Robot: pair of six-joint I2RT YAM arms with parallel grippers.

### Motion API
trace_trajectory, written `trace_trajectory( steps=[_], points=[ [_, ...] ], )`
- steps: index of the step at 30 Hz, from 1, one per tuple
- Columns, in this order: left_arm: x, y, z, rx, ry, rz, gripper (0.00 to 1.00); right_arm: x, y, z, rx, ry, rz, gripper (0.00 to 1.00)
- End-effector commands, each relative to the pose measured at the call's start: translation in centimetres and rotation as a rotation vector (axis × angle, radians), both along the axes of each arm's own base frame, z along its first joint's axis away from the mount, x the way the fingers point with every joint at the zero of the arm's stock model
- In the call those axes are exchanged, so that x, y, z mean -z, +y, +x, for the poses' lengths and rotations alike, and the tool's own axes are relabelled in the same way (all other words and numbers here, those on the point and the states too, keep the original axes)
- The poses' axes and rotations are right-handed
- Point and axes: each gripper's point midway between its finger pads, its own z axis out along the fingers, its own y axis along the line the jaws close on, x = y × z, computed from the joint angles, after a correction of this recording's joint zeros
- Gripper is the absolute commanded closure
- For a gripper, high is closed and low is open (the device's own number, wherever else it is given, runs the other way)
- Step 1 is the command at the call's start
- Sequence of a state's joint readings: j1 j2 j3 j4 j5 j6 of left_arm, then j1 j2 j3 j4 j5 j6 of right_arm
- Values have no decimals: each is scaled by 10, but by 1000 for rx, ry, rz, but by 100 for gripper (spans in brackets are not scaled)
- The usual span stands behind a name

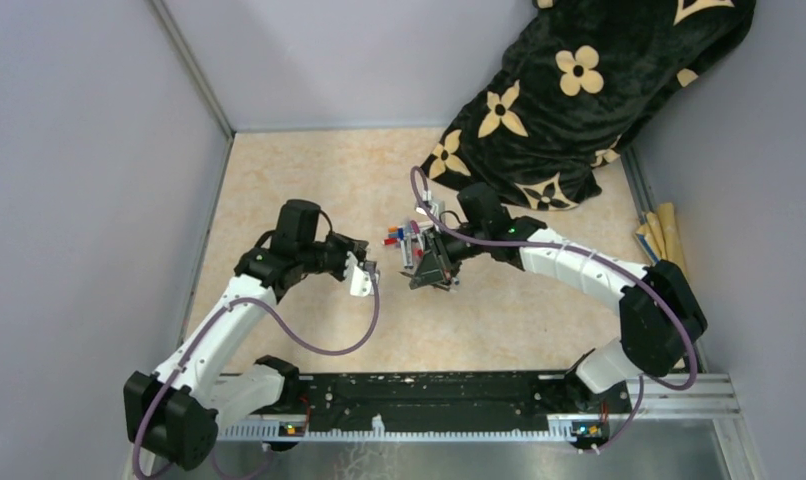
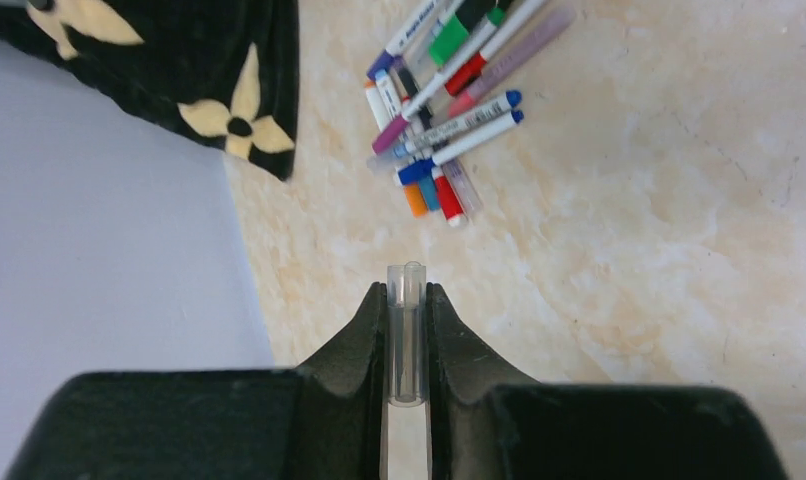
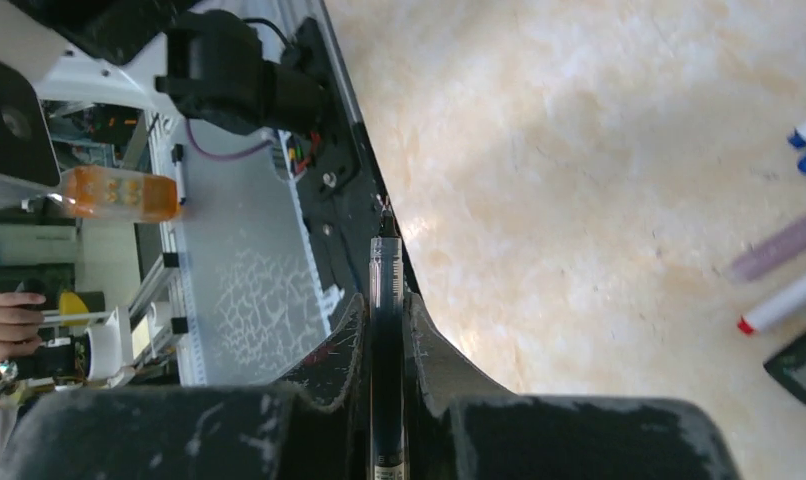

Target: Open the pen caps

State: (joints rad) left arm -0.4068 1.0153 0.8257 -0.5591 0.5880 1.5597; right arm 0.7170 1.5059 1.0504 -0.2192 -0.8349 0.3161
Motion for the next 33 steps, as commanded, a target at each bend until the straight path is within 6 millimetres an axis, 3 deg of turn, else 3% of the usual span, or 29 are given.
trace_trajectory(
  steps=[1,4,6,9,12,14,16,21,28,33],
  points=[
    [12,21,20,-115,-6,85,100,8,-20,-9,16,8,-63,100],
    [10,25,26,-139,-8,81,100,15,-25,-6,47,-4,-98,100],
    [13,25,26,-148,7,78,100,20,-32,7,119,-30,-140,100],
    [20,22,26,-211,87,15,100,29,-62,58,411,-109,-241,100],
    [51,24,24,-304,236,2,100,39,-106,100,712,-199,-337,100],
    [76,29,25,-382,325,24,100,49,-132,117,857,-251,-391,100],
    [102,35,29,-459,422,58,100,65,-156,126,966,-282,-475,100],
    [126,42,45,-577,556,39,100,95,-187,137,1131,-325,-583,100],
    [160,48,44,-616,601,65,99,125,-197,143,1191,-324,-638,100],
    [180,55,34,-606,617,118,92,148,-201,137,1191,-295,-665,96]
  ],
)
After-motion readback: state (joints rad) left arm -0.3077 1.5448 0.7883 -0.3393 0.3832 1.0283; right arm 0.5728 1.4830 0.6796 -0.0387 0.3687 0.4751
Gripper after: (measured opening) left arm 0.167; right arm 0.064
